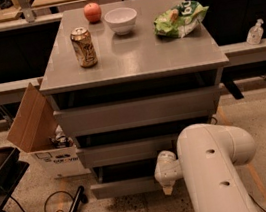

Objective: Open bottom drawer

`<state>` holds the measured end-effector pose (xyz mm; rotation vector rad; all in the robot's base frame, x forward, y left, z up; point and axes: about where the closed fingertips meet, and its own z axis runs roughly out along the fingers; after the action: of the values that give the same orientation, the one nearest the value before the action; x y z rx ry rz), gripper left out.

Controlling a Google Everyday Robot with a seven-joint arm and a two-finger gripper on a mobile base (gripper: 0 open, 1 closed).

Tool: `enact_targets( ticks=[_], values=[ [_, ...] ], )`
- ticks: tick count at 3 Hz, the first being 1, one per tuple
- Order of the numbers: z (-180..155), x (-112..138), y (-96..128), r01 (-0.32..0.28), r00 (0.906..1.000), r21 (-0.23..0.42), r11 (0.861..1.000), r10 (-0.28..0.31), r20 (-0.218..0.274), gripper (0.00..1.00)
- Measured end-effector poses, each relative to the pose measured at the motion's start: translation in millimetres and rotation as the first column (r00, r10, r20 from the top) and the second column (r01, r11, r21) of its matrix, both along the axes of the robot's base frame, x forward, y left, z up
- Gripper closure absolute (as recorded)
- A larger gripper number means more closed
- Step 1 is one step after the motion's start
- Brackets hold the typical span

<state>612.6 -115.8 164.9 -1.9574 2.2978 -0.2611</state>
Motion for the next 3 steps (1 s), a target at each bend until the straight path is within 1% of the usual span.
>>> enact_targets(
  ticks=[1,2,3],
  values=[
    [4.2,-31.5,2.6,0.030,0.9950,-0.045,0.999,-0.034,-0.094,0.60],
    [6.6,-59.9,0.9,0.058,0.9805,-0.085,0.995,-0.073,-0.183,0.83],
    [8.8,-78.6,0.6,0.063,0.9656,-0.109,0.992,-0.088,-0.245,1.00]
  ],
)
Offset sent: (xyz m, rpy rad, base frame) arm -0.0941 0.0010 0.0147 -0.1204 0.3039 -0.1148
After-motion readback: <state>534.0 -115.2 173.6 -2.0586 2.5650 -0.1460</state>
